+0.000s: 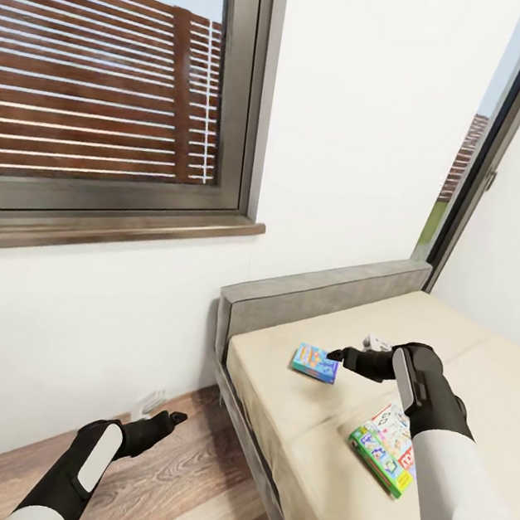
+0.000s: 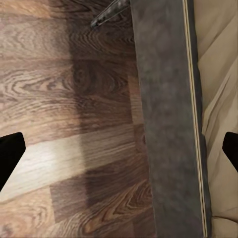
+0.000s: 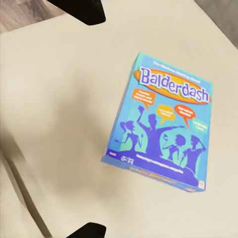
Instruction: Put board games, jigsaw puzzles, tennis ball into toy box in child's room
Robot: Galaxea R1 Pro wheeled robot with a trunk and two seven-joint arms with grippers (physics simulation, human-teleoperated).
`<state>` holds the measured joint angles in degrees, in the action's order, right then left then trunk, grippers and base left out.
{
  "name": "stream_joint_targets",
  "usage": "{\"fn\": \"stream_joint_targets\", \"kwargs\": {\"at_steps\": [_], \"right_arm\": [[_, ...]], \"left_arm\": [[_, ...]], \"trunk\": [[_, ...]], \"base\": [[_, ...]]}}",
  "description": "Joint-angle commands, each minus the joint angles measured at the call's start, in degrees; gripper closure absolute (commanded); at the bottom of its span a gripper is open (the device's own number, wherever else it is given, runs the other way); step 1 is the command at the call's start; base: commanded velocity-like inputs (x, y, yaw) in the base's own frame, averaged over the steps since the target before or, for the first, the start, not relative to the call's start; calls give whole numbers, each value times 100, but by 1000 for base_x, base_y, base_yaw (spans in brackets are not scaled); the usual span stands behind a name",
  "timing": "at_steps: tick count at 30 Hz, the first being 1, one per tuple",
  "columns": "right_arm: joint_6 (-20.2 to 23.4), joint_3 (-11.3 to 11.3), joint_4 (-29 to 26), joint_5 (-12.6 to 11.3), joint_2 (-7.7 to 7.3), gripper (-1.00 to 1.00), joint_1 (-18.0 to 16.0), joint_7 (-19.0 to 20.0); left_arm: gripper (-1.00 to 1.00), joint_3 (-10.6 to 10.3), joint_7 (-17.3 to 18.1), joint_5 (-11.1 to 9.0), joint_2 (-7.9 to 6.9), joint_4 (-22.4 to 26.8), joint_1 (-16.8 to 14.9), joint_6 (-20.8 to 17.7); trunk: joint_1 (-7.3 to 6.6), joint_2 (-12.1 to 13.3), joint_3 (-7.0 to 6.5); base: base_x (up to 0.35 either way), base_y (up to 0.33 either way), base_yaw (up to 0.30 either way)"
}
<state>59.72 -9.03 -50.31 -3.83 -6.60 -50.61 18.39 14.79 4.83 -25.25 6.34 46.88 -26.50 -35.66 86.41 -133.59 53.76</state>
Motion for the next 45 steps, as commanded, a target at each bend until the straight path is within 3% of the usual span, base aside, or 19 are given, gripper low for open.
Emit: {"fn": "stream_joint_targets", "kwargs": {"at_steps": [1,14,18,45], "right_arm": [[28,-11,4,-39,0,-100,-5,-16],[28,-43,54,-39,-5,-100,32,14],[-13,-3,184,36,125,-100,16,4],[-13,-3,197,36,125,-100,16,4]], "left_arm": [[-100,33,25,3,8,5,-4,-42],[-100,31,23,2,11,5,-4,-46],[-100,42,87,-9,-57,73,125,-4],[-100,42,87,-9,-57,73,129,-4]], "trunk": [[-1,-3,15],[-1,-3,99],[-1,-3,99],[-1,-3,99]], "base": [[0,0,0],[0,0,0],[0,0,0],[0,0,0]]}}
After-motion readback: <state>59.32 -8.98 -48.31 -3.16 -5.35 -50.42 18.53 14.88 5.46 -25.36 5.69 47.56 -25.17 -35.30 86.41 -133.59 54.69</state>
